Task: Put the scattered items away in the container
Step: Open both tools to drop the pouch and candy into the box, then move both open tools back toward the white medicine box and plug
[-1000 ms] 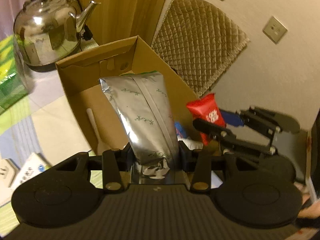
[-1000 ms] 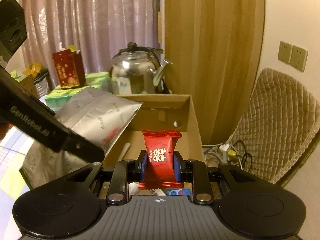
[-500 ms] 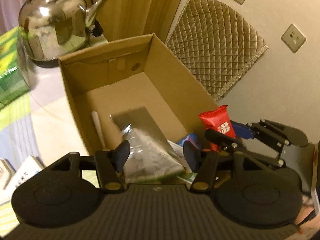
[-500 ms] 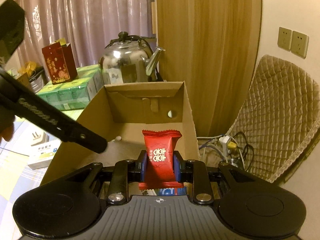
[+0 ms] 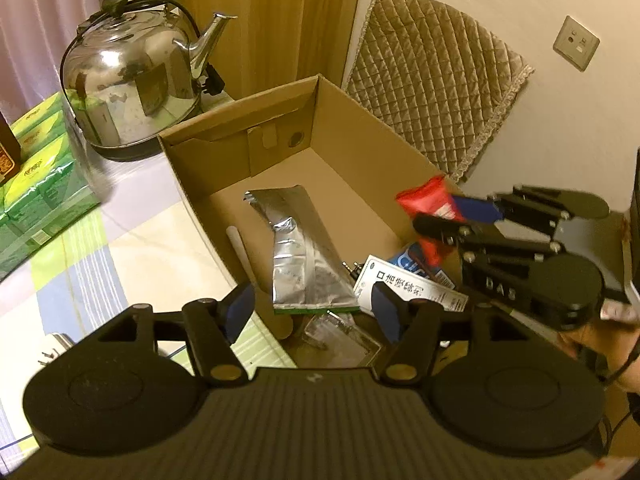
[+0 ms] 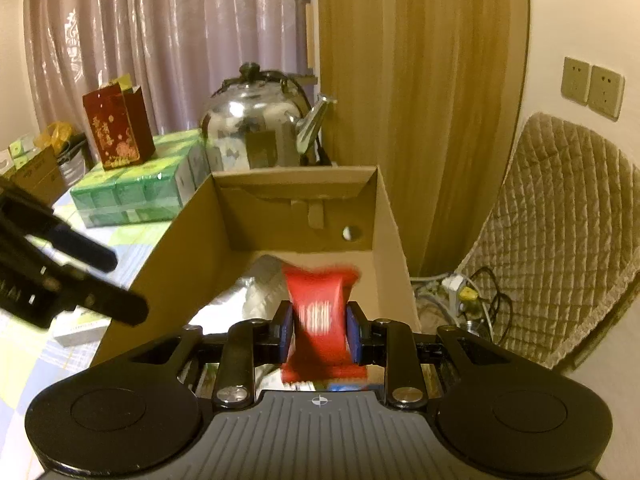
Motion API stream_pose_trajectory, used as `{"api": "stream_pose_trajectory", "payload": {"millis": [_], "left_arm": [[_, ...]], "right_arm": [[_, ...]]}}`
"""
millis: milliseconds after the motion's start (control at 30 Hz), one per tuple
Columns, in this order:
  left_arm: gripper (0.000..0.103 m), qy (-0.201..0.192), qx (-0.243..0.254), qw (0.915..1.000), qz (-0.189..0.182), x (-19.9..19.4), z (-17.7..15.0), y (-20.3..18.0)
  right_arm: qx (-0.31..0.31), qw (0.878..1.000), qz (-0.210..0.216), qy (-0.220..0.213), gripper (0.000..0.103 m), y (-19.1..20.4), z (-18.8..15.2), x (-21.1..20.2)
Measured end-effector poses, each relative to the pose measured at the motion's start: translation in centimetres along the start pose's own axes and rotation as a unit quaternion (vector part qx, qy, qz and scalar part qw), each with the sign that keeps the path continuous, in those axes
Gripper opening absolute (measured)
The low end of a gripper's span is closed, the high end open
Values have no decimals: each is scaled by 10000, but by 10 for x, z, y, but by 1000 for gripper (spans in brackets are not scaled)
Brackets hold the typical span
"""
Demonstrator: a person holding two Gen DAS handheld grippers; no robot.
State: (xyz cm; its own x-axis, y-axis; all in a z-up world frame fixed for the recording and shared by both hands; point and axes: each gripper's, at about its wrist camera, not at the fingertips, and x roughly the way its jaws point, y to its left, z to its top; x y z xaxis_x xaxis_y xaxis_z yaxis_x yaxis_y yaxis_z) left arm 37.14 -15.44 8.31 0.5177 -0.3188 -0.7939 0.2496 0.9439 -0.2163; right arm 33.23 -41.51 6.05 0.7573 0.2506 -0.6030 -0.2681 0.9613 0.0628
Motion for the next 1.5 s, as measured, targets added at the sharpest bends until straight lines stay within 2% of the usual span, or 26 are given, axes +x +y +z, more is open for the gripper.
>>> {"api": "stream_pose_trajectory", "payload": {"millis": [33, 67, 367, 433, 633, 900, 1067, 1233, 1500], "left_arm": [[61, -4, -9, 10000, 4, -1, -1, 1], [62, -7, -10, 10000, 11, -2, -2, 2], [69, -127, -26, 9998, 165, -19, -20, 13], [73, -151, -48, 9996, 226, -25, -27, 16], [80, -278, -175, 9988, 371, -54, -55, 28], [97, -420, -457, 9946, 830, -103, -112, 56], [102, -345, -595, 9905, 1187, -129, -157, 77], [102, -306, -810, 9848, 1507, -151, -198, 97], [102, -230, -1181, 9779, 1710, -170, -250, 125]], "right_arm": [[40, 10000, 2, -8, 57, 0, 0, 0], [64, 10000, 15, -39, 66, -1, 1, 0], [-21, 10000, -67, -27, 66, 4, -9, -18], [-20, 10000, -75, -28, 67, 7, -12, -24], [-72, 9999, -6, -117, 72, 27, -14, -47], [-298, 9982, 395, -335, 86, 82, -9, -78], [-483, 9948, 829, -329, 94, 122, -12, -87], [-730, 9906, 1137, -215, 101, 162, -20, -89], [-1019, 9847, 1414, -37, 101, 210, -35, -86]]}}
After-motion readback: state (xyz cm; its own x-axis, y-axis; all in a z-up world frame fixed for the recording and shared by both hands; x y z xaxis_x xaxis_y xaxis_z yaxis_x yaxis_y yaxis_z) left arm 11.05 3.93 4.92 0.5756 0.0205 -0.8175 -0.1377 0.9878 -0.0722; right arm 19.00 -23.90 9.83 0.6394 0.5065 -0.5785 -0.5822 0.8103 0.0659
